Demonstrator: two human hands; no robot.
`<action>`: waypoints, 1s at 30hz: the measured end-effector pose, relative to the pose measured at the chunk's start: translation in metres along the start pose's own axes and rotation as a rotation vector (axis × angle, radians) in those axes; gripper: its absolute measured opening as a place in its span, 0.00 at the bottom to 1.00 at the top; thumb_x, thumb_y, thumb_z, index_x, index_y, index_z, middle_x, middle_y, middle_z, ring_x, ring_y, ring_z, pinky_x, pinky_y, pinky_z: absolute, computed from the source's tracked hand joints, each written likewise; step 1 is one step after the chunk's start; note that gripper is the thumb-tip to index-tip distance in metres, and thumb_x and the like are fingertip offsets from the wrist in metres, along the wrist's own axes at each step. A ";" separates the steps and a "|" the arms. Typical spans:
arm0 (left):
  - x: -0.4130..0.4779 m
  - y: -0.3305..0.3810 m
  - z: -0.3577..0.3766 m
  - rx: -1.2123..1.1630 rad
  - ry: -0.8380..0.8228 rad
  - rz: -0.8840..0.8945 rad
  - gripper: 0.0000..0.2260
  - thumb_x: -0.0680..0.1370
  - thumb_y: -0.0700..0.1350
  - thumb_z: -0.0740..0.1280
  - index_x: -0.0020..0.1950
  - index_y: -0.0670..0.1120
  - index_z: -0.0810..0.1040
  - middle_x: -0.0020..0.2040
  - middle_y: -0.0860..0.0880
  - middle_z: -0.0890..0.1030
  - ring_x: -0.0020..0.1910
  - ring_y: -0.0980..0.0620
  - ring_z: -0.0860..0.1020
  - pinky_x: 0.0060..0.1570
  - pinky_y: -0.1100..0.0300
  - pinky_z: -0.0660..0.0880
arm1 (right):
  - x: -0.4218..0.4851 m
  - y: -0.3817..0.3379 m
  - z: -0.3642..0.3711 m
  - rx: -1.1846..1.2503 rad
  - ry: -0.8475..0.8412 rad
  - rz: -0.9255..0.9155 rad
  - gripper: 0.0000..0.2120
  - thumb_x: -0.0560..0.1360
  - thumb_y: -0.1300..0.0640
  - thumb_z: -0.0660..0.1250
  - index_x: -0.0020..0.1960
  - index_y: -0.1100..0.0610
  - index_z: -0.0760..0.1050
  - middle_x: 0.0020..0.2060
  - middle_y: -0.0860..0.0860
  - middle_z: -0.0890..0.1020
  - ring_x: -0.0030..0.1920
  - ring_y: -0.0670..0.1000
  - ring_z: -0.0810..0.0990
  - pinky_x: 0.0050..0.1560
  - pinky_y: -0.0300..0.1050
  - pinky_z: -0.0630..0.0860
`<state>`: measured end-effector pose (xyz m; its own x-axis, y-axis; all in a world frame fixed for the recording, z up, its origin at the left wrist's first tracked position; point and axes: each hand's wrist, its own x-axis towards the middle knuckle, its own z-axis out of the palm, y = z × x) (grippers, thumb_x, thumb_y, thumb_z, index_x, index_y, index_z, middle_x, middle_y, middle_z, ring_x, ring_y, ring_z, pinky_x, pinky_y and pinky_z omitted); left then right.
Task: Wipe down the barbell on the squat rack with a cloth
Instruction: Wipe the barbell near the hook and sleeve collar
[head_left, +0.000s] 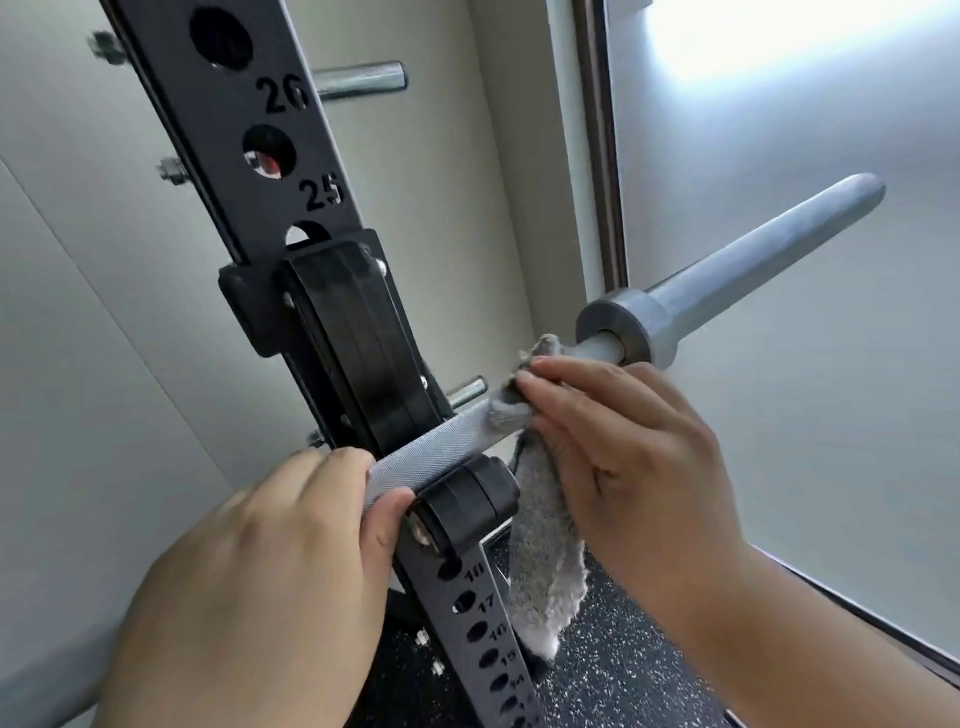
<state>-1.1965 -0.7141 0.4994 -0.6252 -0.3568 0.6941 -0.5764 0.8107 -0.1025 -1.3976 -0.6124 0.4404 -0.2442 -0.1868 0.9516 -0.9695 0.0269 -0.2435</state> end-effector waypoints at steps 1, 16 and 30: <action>-0.001 -0.001 -0.001 -0.004 -0.005 -0.014 0.17 0.79 0.59 0.57 0.44 0.49 0.79 0.32 0.51 0.74 0.27 0.42 0.75 0.27 0.59 0.65 | -0.001 0.006 -0.003 -0.049 0.043 0.050 0.10 0.80 0.60 0.72 0.60 0.55 0.86 0.60 0.46 0.85 0.53 0.52 0.85 0.58 0.44 0.81; 0.011 0.003 -0.010 0.131 -0.211 -0.079 0.19 0.81 0.60 0.48 0.38 0.50 0.65 0.23 0.52 0.68 0.22 0.46 0.65 0.27 0.63 0.60 | -0.012 -0.028 0.026 0.373 0.049 0.300 0.11 0.79 0.68 0.71 0.60 0.60 0.85 0.63 0.50 0.84 0.64 0.46 0.82 0.66 0.46 0.78; -0.024 0.005 0.003 0.111 0.004 -0.115 0.17 0.79 0.57 0.62 0.55 0.47 0.82 0.39 0.45 0.79 0.39 0.37 0.78 0.41 0.47 0.63 | -0.008 -0.003 0.017 0.210 0.117 0.315 0.12 0.81 0.64 0.68 0.61 0.57 0.85 0.64 0.49 0.83 0.64 0.44 0.82 0.67 0.46 0.78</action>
<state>-1.1859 -0.7029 0.4797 -0.5496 -0.4426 0.7085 -0.6992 0.7079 -0.1001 -1.3928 -0.6276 0.4307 -0.5414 -0.0876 0.8362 -0.8245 -0.1392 -0.5485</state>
